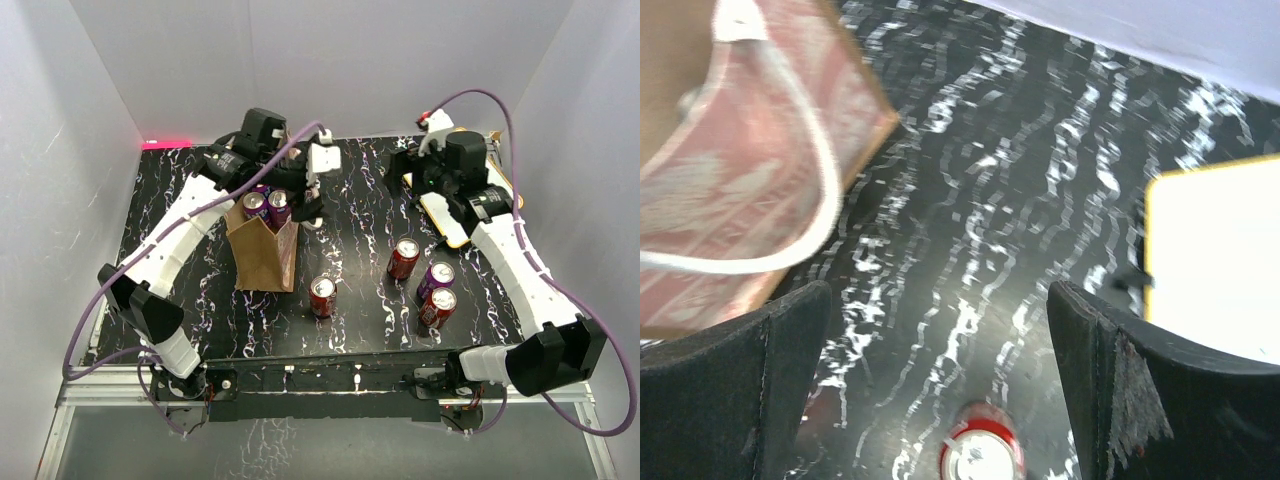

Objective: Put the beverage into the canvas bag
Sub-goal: Pick up the drink from the center of the board.

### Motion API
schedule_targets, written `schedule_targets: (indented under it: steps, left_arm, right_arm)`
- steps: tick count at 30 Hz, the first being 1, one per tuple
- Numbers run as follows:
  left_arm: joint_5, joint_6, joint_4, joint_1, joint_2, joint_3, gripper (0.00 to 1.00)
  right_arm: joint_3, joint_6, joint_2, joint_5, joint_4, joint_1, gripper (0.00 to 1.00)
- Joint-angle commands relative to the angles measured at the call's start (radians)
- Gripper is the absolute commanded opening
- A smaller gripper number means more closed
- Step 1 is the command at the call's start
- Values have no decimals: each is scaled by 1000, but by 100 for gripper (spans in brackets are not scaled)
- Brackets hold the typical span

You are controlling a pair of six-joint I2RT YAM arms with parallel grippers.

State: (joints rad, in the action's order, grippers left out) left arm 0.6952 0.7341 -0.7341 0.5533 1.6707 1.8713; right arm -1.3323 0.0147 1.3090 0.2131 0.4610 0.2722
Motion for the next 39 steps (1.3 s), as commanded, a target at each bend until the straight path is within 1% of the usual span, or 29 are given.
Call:
schedule_targets:
  steps: [1,5,11,15,20,29,39]
  left_arm:
    - [-18,155,-290,98,-11,46,91]
    - [-42,202,-363,177,-17,-42,91]
    - [-80,245,-346,262,-21,-185,91]
    - [-111,245,-313,270,-2,-245,92]
    - [-137,260,-274,270,14,-290,94]
    - [-139,306,-269,270,84,-311,97]
    - [-149,339,-249,270,97,-393,97]
  right_arm:
    - [63,-76,-73,-21,-46,-93,93]
    - [113,-113,-106,-11,-55,-139,93]
    - [189,-128,-174,-9,-44,-151,93]
    - [241,-153,-213,12,-44,-155,94]
    - [255,-153,-241,8,-45,-163,94]
    - [255,-150,-237,12,-50,-176,95]
    - [258,-152,-232,22,-50,-190,95]
